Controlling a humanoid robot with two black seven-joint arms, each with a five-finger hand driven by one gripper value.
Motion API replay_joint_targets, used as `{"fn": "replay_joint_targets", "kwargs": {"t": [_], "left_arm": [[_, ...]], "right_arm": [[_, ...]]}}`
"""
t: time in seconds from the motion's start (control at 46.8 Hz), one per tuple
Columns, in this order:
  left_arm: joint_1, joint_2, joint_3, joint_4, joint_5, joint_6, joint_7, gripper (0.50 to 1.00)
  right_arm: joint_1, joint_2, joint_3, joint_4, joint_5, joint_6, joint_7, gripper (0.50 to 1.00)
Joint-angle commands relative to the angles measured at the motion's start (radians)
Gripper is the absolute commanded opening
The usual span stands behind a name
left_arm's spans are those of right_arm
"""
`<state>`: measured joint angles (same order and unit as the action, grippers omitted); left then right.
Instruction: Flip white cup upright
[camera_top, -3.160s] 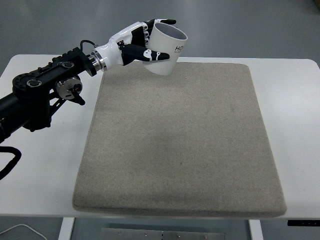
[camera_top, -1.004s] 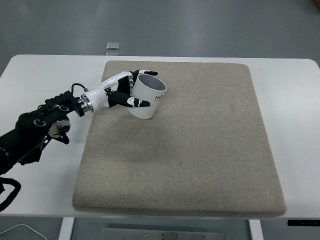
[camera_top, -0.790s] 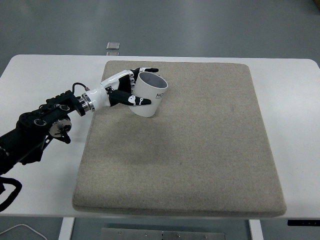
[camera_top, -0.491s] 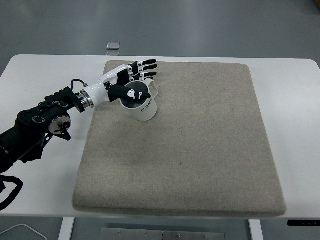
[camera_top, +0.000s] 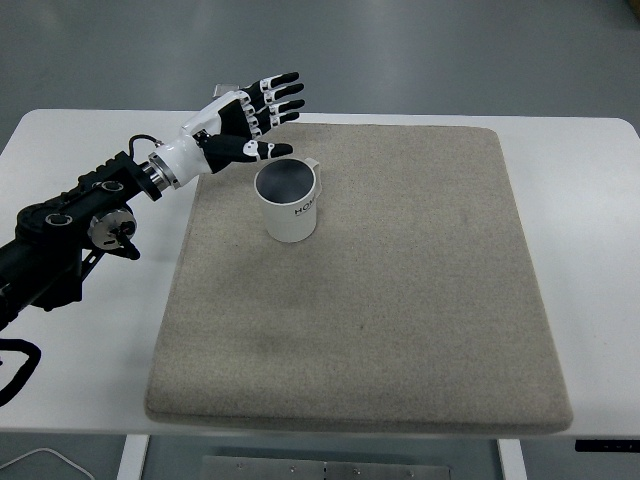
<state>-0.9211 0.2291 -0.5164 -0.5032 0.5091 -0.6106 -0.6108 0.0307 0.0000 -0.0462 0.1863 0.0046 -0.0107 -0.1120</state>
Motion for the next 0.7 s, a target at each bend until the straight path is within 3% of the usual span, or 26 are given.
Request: {"fn": "replay_joint_targets", "kwargs": {"t": [0.0, 0.278, 0.683], "left_arm": [[-0.027, 0.004, -0.005, 0.009, -0.047, 0.0, 0.0, 0.996], [-0.073, -0.01, 0.006, 0.121, -0.126, 0.028, 0.0, 0.996], [-0.085, -0.01, -0.001, 0.132, -0.331, 0.261, 0.0, 0.994]], "right_arm": [[0.0, 0.0, 0.0, -0.001, 0.0, 0.0, 0.0, 0.93], [0.0, 0.0, 0.0, -0.001, 0.0, 0.0, 0.0, 0.93], [0.0, 0.0, 0.0, 0.001, 0.0, 0.0, 0.0, 0.93]]}}
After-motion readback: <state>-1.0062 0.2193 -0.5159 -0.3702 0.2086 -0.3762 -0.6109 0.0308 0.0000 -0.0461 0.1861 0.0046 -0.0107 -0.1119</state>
